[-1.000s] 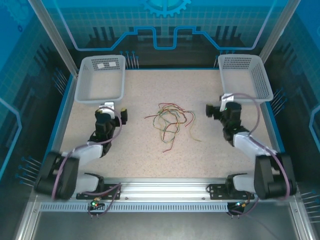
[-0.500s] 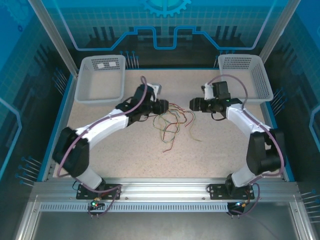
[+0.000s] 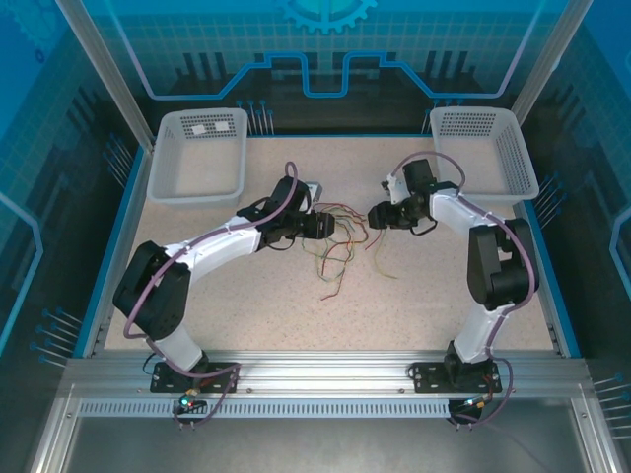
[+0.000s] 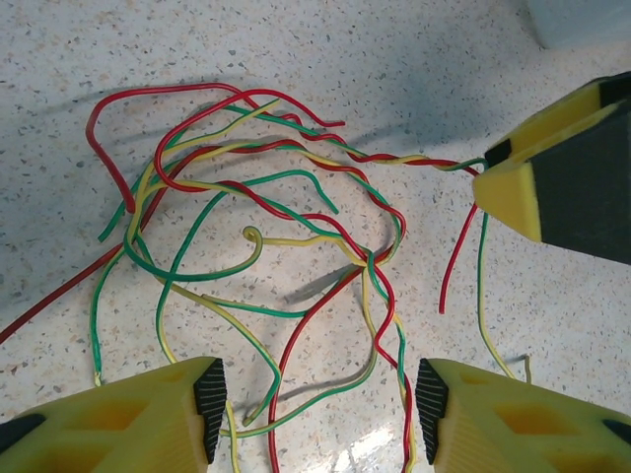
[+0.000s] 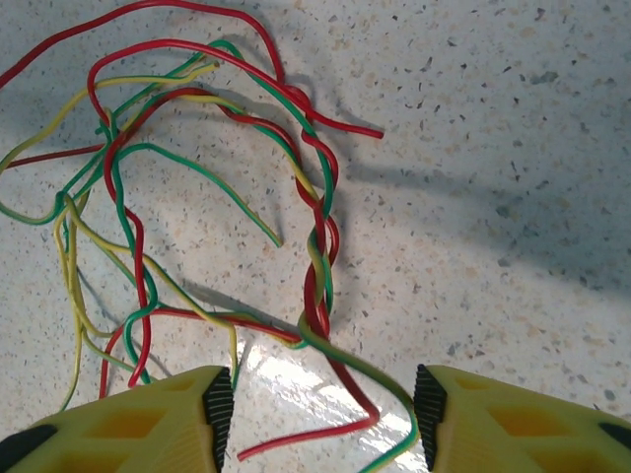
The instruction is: Untangle the cables
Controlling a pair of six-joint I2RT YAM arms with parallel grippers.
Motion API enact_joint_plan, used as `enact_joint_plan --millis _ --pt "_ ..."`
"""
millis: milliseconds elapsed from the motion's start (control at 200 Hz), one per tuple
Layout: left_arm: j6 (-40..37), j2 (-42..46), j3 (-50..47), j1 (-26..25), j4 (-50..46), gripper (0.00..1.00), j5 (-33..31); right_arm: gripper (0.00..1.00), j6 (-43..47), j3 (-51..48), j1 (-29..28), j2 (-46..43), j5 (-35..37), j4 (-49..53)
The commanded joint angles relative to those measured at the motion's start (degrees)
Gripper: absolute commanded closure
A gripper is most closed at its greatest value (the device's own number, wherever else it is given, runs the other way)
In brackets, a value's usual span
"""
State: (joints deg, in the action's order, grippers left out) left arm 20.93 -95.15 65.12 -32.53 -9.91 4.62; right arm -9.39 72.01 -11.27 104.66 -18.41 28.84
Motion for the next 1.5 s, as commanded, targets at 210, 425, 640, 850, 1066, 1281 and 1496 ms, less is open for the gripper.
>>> enact_joint_plan --millis 210,425,640,850,1066,1281,1496 --pt "-0.71 2.96 -1.32 -0.28 2.81 0.41 1.01 0.68 2.9 3.67 -2.75 4.0 0.73 2.36" --pt "-0.78 4.35 -2.19 -0.3 3.99 0.41 -0.91 0.88 3.58 2.4 -3.5 -0.2 2.59 2.1" --pt "-0.63 7.37 -4.96 -0.26 6.73 0.39 -4.3 0.95 4.45 2.89 -5.08 -4.34 3.67 4.28" --pt "-0.93 11.9 -8.28 -0.21 9.42 0.37 -7.04 1.0 5.54 4.19 -6.66 -9.78 7.33 8.18" --pt "-1.79 16.84 -11.06 0.16 12.52 0.34 -8.43 1.0 6.81 6.89 -7.6 -16.09 10.79 12.89" --pt "-1.48 20.45 -12.2 1.34 15.39 0.34 -6.2 1.0 7.81 9.72 -9.62 -22.64 13.4 15.29" --pt "-2.58 24.86 -15.68 2.87 22.51 0.35 -1.09 1.0 10.13 1.97 -13.0 -32.87 4.63 2.67"
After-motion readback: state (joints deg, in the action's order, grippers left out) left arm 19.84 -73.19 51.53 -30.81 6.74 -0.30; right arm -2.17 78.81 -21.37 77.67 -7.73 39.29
